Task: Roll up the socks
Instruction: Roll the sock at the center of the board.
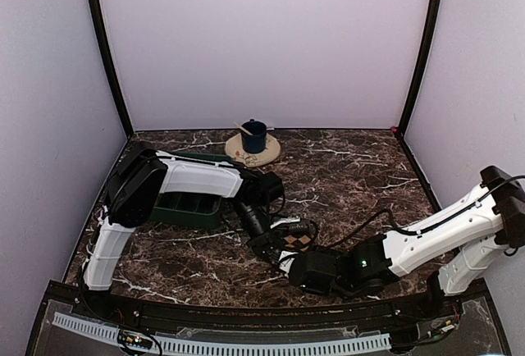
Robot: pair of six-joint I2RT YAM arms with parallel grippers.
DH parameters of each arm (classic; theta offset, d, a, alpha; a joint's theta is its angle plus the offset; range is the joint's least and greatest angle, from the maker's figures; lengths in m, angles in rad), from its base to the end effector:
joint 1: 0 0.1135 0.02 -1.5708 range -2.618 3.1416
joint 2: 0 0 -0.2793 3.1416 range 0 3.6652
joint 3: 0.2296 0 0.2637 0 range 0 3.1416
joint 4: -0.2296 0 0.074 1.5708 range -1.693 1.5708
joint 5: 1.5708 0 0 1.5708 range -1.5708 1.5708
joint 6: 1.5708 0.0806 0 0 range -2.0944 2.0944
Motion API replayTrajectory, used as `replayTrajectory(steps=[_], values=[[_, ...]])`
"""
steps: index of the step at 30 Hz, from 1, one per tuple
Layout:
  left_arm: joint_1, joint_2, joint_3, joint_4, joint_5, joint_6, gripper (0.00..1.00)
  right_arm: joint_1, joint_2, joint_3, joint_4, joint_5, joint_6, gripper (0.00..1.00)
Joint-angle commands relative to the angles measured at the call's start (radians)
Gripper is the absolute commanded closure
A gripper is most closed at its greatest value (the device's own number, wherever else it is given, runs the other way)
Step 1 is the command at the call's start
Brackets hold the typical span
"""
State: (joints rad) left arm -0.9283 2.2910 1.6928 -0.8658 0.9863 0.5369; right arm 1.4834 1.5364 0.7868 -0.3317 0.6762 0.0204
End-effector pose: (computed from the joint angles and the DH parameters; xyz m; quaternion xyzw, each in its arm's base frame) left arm 0.2235 -0.4108 0.1106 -0.6071 -0.6370 0.4729 0.0458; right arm 0.0768 0.2980 0.1408 -0.5516 0.7348 -0.0789 0.3868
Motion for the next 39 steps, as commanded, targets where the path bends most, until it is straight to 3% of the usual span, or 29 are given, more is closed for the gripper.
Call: replayTrajectory(steps=[1, 4, 8, 17, 20, 22, 25, 37, 39], values=[[0.003, -0.004, 0.024, -0.030, 0.031, 0.017, 1.00, -0.021, -0.006, -0.016, 0.040, -0.043, -0.022, 0.50], [0.003, -0.002, 0.024, -0.030, 0.032, 0.017, 1.00, -0.039, -0.005, -0.016, 0.047, -0.071, -0.032, 0.55], [0.003, -0.001, 0.026, -0.030, 0.030, 0.017, 1.00, -0.066, -0.004, -0.016, 0.047, -0.116, -0.040, 0.71], [0.005, 0.004, 0.026, -0.023, 0.022, 0.010, 1.00, -0.109, -0.002, -0.013, 0.035, -0.244, -0.045, 0.90], [0.006, 0.005, 0.028, -0.002, -0.008, -0.024, 0.90, -0.129, -0.012, -0.013, 0.032, -0.293, -0.041, 0.96], [0.010, 0.004, 0.032, 0.013, -0.039, -0.052, 0.78, -0.143, -0.019, -0.015, 0.030, -0.321, -0.036, 0.98], [0.017, 0.003, 0.040, 0.026, -0.068, -0.081, 0.67, -0.171, -0.036, -0.019, 0.027, -0.374, -0.025, 1.00], [0.049, -0.031, 0.048, 0.055, -0.081, -0.123, 0.60, -0.296, -0.076, -0.043, 0.039, -0.582, 0.029, 1.00], [0.057, -0.040, 0.044, 0.059, -0.069, -0.126, 0.52, -0.313, -0.075, -0.044, 0.041, -0.610, 0.035, 1.00]])
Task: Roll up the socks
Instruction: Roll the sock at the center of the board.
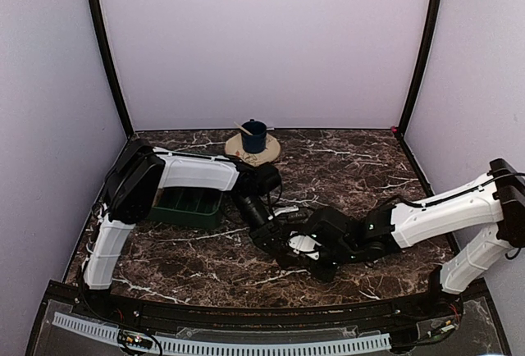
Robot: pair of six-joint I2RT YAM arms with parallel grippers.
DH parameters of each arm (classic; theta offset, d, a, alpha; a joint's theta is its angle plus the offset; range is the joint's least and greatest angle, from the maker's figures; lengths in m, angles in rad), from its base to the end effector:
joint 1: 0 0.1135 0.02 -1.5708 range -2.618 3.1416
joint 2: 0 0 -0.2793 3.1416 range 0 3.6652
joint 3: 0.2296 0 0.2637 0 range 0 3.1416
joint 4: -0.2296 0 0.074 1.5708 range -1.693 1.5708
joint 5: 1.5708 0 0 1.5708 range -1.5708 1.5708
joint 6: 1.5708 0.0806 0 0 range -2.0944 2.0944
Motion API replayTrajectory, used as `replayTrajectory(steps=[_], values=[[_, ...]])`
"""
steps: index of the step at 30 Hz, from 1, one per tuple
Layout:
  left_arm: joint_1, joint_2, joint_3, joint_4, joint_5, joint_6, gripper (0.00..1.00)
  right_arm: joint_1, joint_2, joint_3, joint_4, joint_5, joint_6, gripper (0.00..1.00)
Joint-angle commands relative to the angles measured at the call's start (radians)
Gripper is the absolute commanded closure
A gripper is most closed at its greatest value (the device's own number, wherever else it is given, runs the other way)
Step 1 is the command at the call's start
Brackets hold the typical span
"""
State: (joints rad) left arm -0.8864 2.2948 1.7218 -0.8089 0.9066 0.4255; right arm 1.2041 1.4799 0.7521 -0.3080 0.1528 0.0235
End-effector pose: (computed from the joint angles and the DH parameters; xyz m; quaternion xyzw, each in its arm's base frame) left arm 0.2521 -0.4093 0.1125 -0.5786 -0.6841 0.4438 0.0170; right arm 0.1207 0.2800 0.1334 -0.5185 0.8101 0.0916 0.2578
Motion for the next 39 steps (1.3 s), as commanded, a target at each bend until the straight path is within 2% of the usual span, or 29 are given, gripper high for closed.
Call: replayTrajectory(steps=[1, 8, 14, 21, 27, 35, 39], values=[[0.020, -0.049, 0.009, 0.007, 0.017, -0.018, 0.51, -0.044, -0.017, -0.008, 0.017, -0.098, 0.034, 1.00], [0.043, -0.098, -0.043, 0.053, 0.038, -0.041, 0.50, -0.097, -0.004, 0.014, 0.011, -0.196, 0.049, 1.00], [0.060, -0.164, -0.125, 0.160, -0.029, -0.102, 0.51, -0.127, 0.012, 0.041, -0.007, -0.262, 0.059, 1.00], [0.085, -0.263, -0.243, 0.363, -0.145, -0.209, 0.51, -0.160, 0.023, 0.065, -0.031, -0.323, 0.071, 1.00], [0.087, -0.361, -0.376, 0.549, -0.312, -0.297, 0.51, -0.183, 0.042, 0.072, -0.048, -0.367, 0.077, 1.00], [0.082, -0.552, -0.641, 0.903, -0.425, -0.411, 0.52, -0.232, 0.074, 0.080, -0.047, -0.484, 0.103, 1.00], [0.039, -0.627, -0.761, 1.051, -0.492, -0.414, 0.53, -0.276, 0.085, 0.087, -0.049, -0.559, 0.124, 1.00]])
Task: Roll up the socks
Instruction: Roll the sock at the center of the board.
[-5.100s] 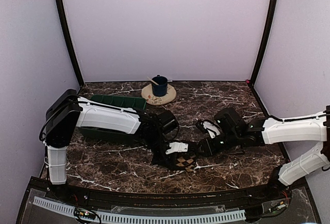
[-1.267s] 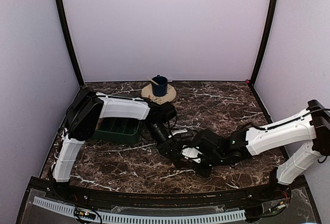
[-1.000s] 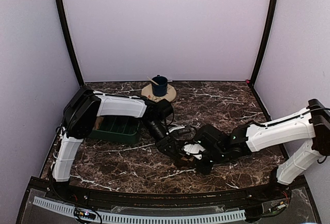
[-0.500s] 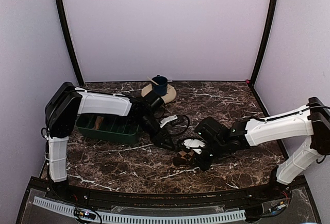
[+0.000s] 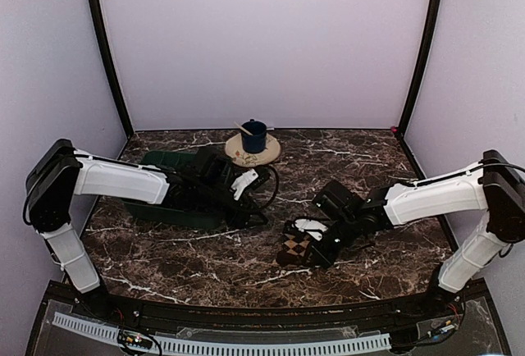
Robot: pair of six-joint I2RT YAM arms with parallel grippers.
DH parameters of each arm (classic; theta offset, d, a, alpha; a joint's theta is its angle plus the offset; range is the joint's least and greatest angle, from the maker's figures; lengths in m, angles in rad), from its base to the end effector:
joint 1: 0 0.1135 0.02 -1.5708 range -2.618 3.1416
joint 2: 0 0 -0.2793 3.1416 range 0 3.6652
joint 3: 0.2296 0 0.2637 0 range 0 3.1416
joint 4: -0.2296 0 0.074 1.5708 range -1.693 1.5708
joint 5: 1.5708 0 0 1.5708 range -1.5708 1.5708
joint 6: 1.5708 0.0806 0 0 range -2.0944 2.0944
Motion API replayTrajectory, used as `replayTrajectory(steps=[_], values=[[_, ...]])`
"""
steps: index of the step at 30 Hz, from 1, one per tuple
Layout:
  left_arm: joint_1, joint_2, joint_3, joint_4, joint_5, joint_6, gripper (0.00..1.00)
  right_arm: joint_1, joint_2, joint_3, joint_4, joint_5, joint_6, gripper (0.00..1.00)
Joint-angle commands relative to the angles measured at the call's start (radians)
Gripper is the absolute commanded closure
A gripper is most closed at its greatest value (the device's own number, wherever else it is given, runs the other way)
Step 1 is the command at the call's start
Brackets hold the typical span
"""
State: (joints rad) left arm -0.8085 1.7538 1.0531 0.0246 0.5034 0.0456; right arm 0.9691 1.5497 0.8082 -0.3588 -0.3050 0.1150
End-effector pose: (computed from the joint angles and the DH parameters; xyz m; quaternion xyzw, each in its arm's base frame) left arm 0.2610 -0.3296 0.1780 0.4597 0.7501 -0.3644 0.3052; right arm 0.1569 0.2712 0.1291 -0.4303 0.8602 0.2454 0.1211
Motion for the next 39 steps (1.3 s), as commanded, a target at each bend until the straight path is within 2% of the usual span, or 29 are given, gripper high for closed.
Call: replayTrajectory(steps=[1, 7, 14, 21, 26, 39], values=[[-0.059, -0.103, -0.108, 0.233, -0.109, -0.017, 0.53, -0.052, 0.020, 0.033, 0.001, -0.123, 0.039, 1.00], [-0.223, -0.110, -0.159, 0.281, -0.317, 0.141, 0.52, -0.105, 0.073, 0.050, -0.005, -0.254, 0.068, 1.00], [-0.293, -0.086, -0.218, 0.354, -0.456, 0.230, 0.50, -0.164, 0.126, 0.053, -0.016, -0.392, 0.088, 1.00], [-0.371, -0.035, -0.242, 0.405, -0.587, 0.401, 0.50, -0.202, 0.152, 0.059, -0.012, -0.473, 0.113, 1.00], [-0.423, -0.016, -0.284, 0.489, -0.620, 0.532, 0.50, -0.208, 0.171, 0.073, -0.029, -0.490, 0.117, 1.00], [-0.466, 0.013, -0.281, 0.469, -0.597, 0.646, 0.51, -0.218, 0.197, 0.083, -0.021, -0.503, 0.126, 1.00]])
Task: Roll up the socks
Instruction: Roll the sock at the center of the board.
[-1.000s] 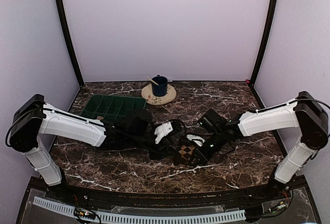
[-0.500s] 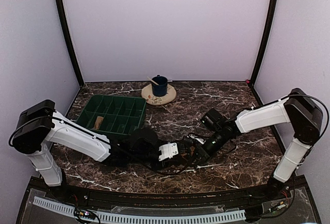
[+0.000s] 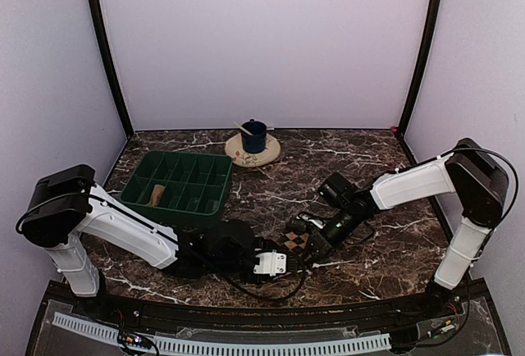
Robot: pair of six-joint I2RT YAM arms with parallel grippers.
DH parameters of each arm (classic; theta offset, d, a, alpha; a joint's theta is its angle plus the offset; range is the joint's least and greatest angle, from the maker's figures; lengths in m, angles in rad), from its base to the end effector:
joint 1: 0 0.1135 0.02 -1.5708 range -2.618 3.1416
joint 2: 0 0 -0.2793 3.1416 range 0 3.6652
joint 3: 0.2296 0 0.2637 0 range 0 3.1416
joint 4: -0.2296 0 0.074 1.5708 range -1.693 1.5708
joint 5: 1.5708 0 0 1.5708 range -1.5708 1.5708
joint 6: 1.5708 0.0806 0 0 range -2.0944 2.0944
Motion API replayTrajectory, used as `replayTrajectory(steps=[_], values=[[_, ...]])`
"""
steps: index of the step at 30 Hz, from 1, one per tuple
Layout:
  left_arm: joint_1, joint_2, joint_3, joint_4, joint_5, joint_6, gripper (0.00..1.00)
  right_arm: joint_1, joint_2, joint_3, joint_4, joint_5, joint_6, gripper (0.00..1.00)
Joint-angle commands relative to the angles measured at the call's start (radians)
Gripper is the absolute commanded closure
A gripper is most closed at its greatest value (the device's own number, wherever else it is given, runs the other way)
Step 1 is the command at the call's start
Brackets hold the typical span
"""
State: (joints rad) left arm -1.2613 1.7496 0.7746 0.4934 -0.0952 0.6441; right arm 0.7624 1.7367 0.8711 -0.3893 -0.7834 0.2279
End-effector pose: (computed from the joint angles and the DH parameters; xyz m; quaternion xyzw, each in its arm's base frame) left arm 0.1292 -0.3788 0.1380 0.6820 0.5152 -0.1184 0.5054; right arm 0.1914 0.2615 0.1077 0.2990 -0.8645 -0.4008 0.0512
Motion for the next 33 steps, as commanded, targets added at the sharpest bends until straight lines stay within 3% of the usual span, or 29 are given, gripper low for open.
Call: replayTrajectory(steps=[1, 33], values=[[-0.013, 0.022, 0.000, -0.005, 0.004, 0.050, 0.51, -0.011, 0.008, 0.020, 0.009, -0.025, 0.014, 1.00], [-0.013, 0.132, 0.090, -0.010, -0.074, 0.125, 0.50, -0.011, -0.011, -0.003, 0.006, -0.041, 0.010, 1.00]])
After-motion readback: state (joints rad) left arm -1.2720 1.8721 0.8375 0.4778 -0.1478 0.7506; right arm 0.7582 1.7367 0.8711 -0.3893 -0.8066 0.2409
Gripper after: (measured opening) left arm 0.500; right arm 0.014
